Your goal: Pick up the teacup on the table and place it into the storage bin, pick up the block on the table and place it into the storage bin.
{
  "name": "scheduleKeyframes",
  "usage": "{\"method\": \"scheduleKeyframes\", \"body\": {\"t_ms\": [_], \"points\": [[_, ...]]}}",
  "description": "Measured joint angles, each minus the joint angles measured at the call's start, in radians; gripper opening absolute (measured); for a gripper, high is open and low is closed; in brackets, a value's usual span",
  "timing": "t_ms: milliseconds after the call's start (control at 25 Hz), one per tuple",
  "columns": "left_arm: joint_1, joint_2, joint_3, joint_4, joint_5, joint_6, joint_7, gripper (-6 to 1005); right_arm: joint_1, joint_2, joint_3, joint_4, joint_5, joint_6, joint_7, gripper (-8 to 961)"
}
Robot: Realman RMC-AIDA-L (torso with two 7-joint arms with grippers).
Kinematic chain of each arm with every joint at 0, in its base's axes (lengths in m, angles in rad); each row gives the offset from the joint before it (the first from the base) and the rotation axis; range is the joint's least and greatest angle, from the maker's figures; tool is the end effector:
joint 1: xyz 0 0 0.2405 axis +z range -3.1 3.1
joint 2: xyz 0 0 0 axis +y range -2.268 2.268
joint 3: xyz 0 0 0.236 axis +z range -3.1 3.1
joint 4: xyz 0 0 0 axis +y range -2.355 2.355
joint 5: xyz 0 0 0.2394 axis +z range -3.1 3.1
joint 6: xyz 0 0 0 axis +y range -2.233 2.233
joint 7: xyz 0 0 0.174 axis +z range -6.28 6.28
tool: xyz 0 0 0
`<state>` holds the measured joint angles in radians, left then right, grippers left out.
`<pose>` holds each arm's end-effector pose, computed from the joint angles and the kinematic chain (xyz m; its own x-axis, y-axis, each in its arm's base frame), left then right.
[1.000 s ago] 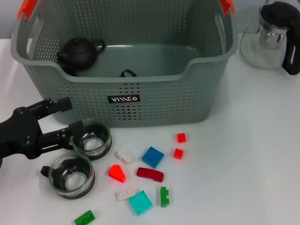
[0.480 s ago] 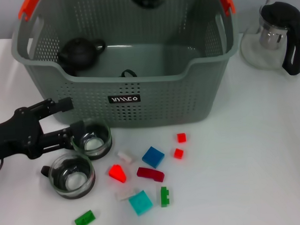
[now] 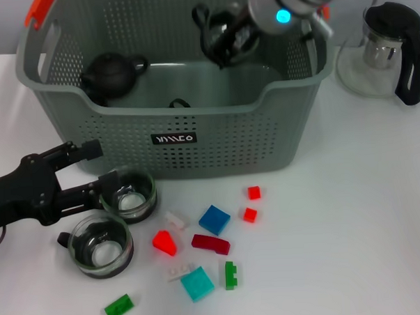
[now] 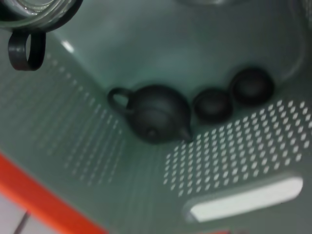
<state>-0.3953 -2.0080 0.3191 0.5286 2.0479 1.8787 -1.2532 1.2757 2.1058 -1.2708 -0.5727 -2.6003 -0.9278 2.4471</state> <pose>-0.2994 0.2861 0.0386 0.6068 0.3186 0.7282 0.5431 -0.8351 -0.0872 0.0422 0.4943 -0.0972 0.9209 -0.3816 0.0795 -0.2877 -0.8030 -0.5220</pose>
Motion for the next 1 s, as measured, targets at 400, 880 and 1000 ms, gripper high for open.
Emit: {"method": "scheduleKeyframes", "body": {"t_ms": [400,880,1000], "points": [[0.0,0.0,0.0,-0.003,0.002,0.0,0.001,843,-0.007,0.003,-0.086,0.089,0.082,0.06,-0.031,125],[-0.003,0.0,0.0,-0.004,0.001,0.0,0.001,843,-0.008,-0.003,-0.083,0.08,0.104,0.055,-0.031,192],[-0.003,0.0,0.0,-0.003,0.0,-0.001,0.0,843,-0.027,-0.007,-0.044,0.033,0.121,0.045,-0.025,296]]}}
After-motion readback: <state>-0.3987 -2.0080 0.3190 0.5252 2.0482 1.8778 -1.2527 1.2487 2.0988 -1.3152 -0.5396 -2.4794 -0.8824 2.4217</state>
